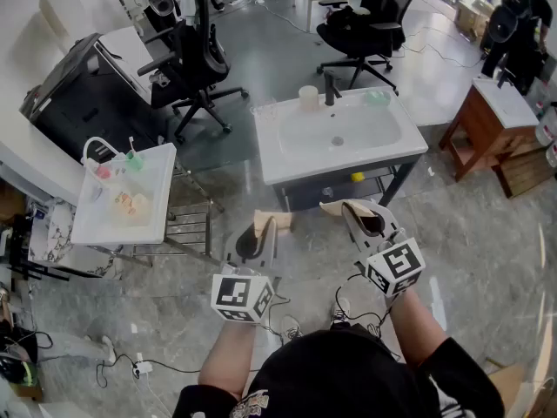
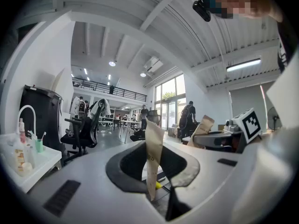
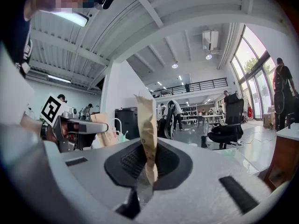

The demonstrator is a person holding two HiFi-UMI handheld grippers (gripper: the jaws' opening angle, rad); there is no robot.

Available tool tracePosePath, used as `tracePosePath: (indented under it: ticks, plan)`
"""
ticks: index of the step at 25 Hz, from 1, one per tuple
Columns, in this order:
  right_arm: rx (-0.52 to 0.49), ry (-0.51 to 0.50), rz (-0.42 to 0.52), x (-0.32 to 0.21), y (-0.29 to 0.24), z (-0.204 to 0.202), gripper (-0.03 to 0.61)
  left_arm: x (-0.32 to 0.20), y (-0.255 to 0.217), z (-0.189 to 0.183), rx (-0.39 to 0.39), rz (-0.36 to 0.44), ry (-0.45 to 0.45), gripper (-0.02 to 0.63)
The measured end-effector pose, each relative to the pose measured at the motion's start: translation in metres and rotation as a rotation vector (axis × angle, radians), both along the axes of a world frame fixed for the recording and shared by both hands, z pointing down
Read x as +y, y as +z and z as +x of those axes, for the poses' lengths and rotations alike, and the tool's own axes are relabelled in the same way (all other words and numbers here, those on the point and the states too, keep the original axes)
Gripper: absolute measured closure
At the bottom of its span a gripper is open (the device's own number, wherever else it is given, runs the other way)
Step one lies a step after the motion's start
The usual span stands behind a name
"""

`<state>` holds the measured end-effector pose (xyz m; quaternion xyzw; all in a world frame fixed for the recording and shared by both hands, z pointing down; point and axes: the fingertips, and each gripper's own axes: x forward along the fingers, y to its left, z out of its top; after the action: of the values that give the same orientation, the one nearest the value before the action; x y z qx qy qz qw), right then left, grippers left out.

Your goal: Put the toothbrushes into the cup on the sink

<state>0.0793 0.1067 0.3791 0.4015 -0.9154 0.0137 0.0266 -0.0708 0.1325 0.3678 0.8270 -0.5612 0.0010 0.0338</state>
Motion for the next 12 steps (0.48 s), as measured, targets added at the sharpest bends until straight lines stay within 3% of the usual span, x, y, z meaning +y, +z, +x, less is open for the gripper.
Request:
tracePosePath:
  ticks: [12]
  plan:
    - [-0.036, -0.002, -0.001, -0.0026, -0.0027, 0.0089, 0.549, -0.004, 0.0, 0.0081, 0.004, -0.002, 0.003, 0.549]
